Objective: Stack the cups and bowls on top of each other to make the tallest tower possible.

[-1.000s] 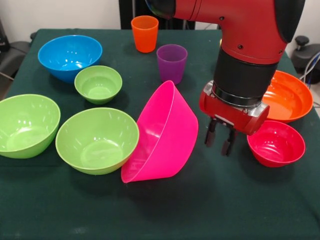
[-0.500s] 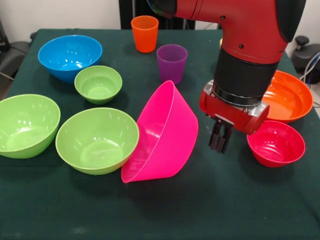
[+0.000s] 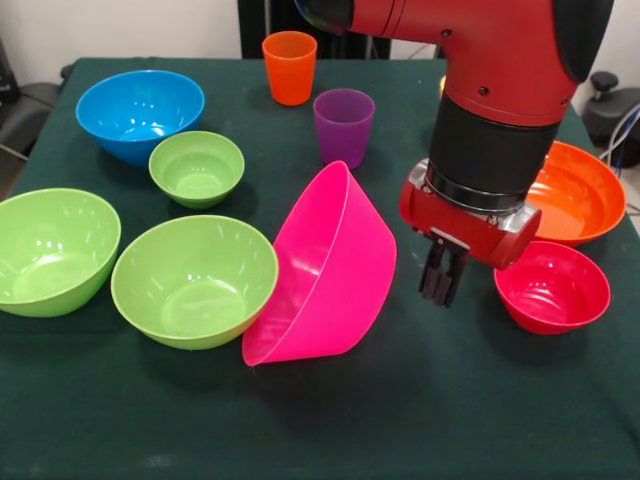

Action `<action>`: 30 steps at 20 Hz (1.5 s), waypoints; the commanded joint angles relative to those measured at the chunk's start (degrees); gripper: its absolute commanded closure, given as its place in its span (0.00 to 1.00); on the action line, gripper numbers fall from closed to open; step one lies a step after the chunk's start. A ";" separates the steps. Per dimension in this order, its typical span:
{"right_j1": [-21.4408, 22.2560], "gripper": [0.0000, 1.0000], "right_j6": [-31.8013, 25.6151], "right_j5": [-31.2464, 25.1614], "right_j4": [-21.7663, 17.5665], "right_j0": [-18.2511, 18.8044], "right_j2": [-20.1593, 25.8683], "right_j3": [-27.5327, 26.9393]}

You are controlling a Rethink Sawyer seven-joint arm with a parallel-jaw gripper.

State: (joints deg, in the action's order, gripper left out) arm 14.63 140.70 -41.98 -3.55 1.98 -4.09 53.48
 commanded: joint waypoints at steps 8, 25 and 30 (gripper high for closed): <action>0.83 1.00 -1.81 -10.56 0.25 0.26 2.72 -4.39; -1.59 1.00 -7.85 -10.62 -1.93 4.16 4.47 -6.71; -3.44 1.00 -9.50 -10.85 -2.28 5.06 5.24 -9.39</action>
State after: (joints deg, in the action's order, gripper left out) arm 15.38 140.70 -47.50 -3.58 6.01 -4.14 46.10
